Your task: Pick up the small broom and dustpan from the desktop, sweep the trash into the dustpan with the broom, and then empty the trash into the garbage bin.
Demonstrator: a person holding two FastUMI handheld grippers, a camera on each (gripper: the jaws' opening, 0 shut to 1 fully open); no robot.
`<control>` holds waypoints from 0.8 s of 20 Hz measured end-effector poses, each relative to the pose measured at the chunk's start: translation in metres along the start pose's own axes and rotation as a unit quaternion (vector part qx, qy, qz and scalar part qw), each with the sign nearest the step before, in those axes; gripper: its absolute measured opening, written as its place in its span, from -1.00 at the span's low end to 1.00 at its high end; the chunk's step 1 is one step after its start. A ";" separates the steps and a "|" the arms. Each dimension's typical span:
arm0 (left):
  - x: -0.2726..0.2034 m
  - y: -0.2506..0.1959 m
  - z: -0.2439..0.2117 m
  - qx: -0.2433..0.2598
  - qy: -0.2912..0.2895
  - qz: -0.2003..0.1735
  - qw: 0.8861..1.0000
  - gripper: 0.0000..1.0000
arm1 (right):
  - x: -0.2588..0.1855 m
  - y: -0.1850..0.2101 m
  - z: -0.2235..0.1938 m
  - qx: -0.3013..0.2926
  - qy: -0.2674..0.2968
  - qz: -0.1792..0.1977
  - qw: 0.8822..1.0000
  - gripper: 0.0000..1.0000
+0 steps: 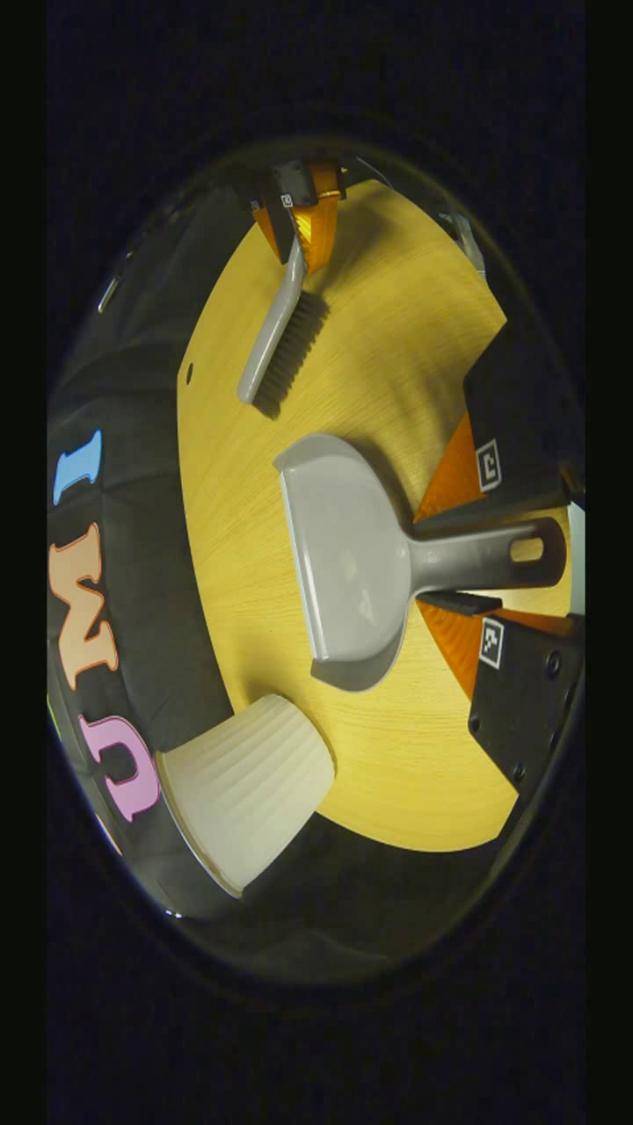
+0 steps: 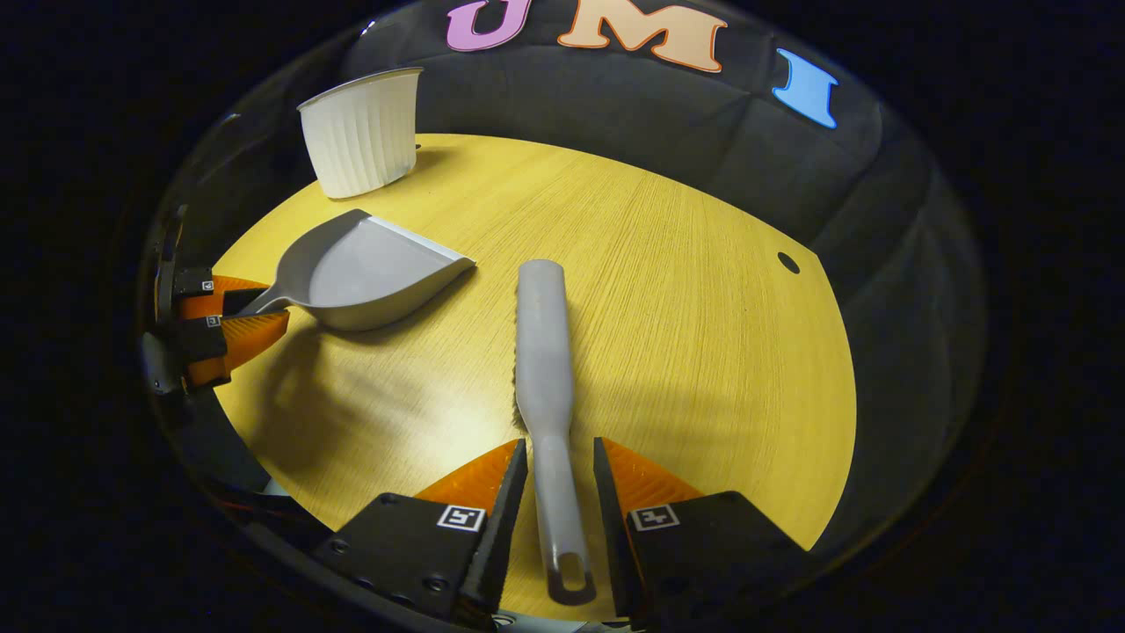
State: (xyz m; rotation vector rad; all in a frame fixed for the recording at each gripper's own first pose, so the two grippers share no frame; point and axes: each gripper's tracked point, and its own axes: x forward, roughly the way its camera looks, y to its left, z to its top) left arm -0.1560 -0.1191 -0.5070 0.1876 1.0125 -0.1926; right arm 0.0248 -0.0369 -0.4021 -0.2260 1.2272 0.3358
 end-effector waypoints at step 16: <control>-0.209 0.027 0.223 -0.113 -0.395 0.125 0.903 0.86 | -0.205 -0.026 0.178 0.074 -0.452 -0.020 0.889 0.84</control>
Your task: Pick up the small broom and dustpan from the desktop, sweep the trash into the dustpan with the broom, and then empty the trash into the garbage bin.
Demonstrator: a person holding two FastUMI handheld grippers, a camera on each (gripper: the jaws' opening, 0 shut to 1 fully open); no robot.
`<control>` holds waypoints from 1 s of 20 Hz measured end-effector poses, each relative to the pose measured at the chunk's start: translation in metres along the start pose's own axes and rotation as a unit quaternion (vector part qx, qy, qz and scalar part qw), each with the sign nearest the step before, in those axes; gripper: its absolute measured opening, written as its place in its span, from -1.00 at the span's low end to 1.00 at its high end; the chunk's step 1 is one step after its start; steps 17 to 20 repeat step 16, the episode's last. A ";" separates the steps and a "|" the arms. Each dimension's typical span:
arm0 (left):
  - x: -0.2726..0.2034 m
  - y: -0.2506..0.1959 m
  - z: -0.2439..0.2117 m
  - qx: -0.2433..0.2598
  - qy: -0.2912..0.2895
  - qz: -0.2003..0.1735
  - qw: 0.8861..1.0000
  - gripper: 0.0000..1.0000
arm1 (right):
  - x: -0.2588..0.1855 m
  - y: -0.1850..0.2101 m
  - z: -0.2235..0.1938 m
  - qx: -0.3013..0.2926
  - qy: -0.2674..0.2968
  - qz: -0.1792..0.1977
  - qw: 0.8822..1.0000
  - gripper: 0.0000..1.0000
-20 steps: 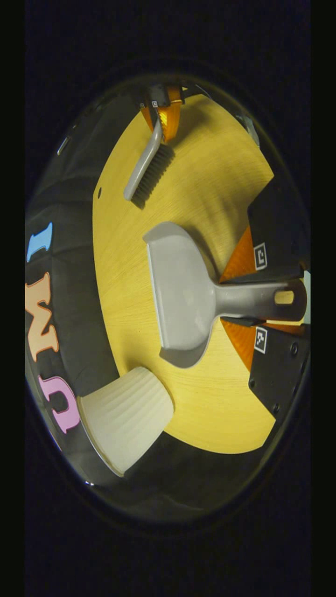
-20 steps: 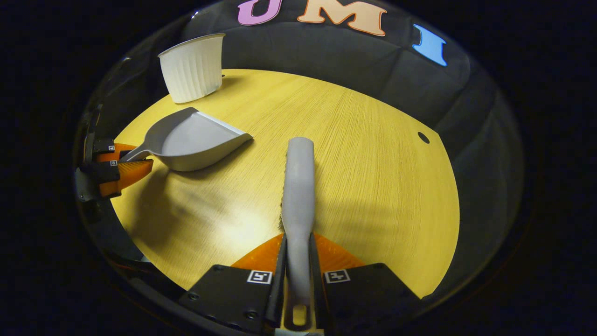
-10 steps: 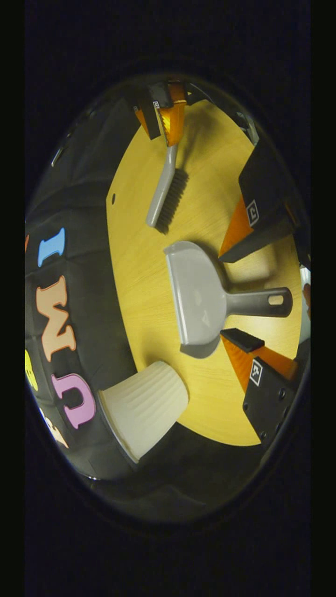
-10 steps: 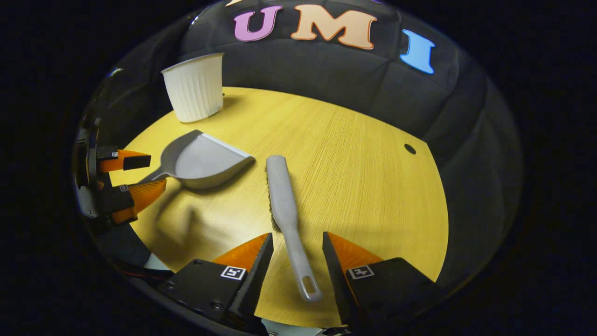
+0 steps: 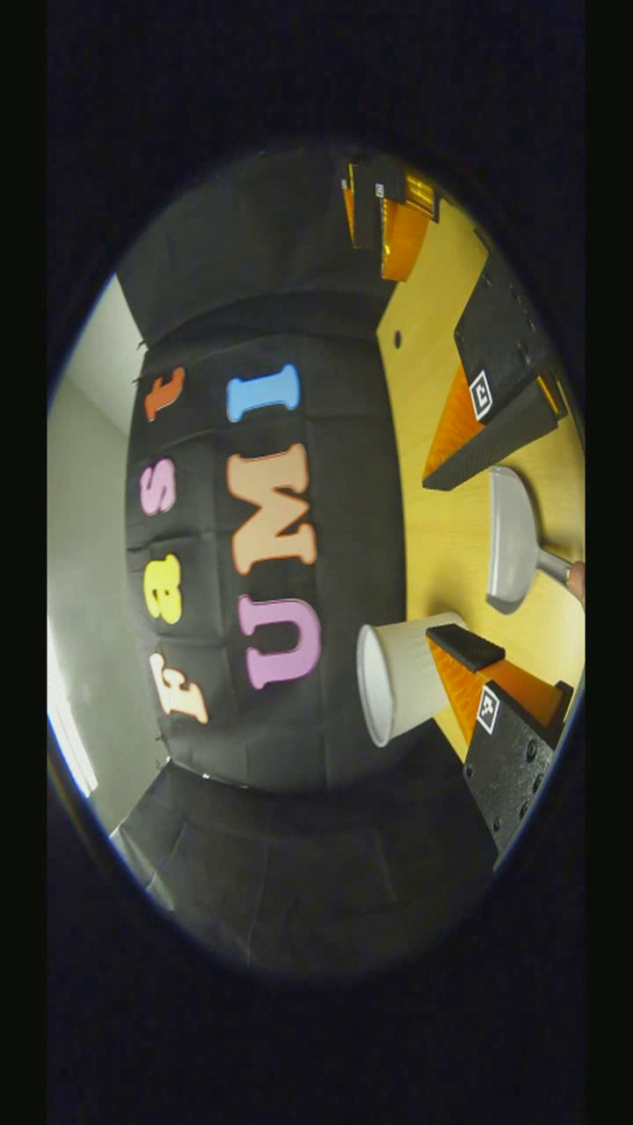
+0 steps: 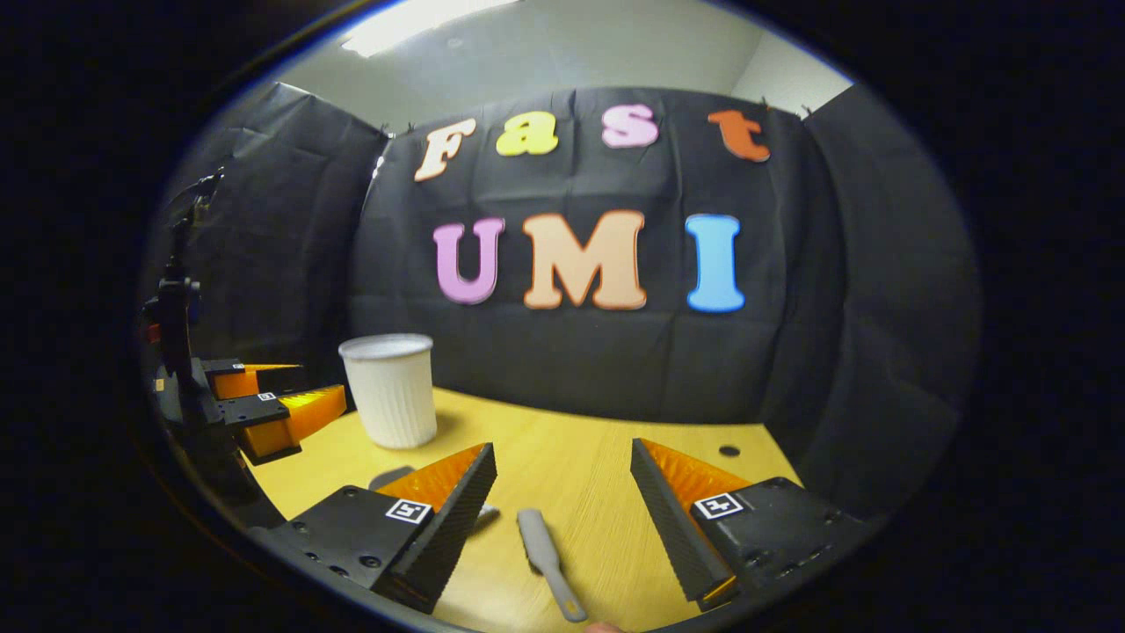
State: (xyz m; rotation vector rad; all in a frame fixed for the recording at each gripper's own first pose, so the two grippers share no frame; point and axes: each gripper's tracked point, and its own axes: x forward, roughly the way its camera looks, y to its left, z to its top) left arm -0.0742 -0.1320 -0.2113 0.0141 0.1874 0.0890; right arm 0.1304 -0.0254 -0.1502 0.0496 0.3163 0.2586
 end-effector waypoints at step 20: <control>0.020 -0.022 0.075 0.025 -0.083 -0.075 0.993 0.85 | -0.046 0.005 0.126 -0.014 -0.125 -0.094 0.988 0.83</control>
